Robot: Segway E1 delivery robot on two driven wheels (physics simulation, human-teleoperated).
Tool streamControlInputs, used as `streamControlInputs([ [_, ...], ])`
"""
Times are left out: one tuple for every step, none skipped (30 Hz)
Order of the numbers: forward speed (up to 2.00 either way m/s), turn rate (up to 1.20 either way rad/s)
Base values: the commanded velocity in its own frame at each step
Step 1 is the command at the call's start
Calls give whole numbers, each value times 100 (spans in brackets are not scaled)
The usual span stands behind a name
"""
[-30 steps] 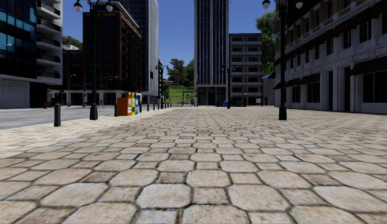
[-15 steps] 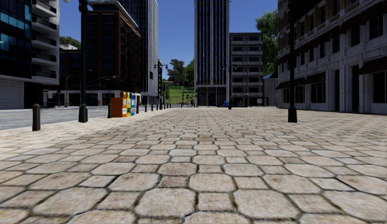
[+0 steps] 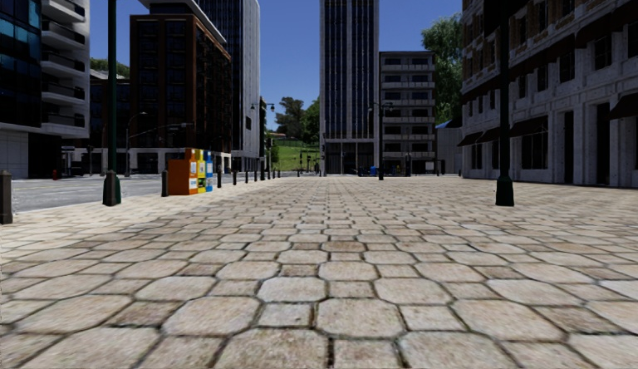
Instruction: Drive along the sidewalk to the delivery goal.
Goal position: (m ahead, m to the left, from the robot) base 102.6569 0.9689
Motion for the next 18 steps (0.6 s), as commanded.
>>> streamControlInputs([
  [200, -24],
  [200, -24],
  [200, -24],
  [200, -24],
  [200, -24],
  [200, -24],
  [200, -24],
  [200, -24],
  [200, -24],
  [200, -24],
  [200, 0],
  [200, 0],
  [200, 0],
  [200, 0],
  [200, 0],
  [200, 0],
  [200, 0],
  [200, 0],
])
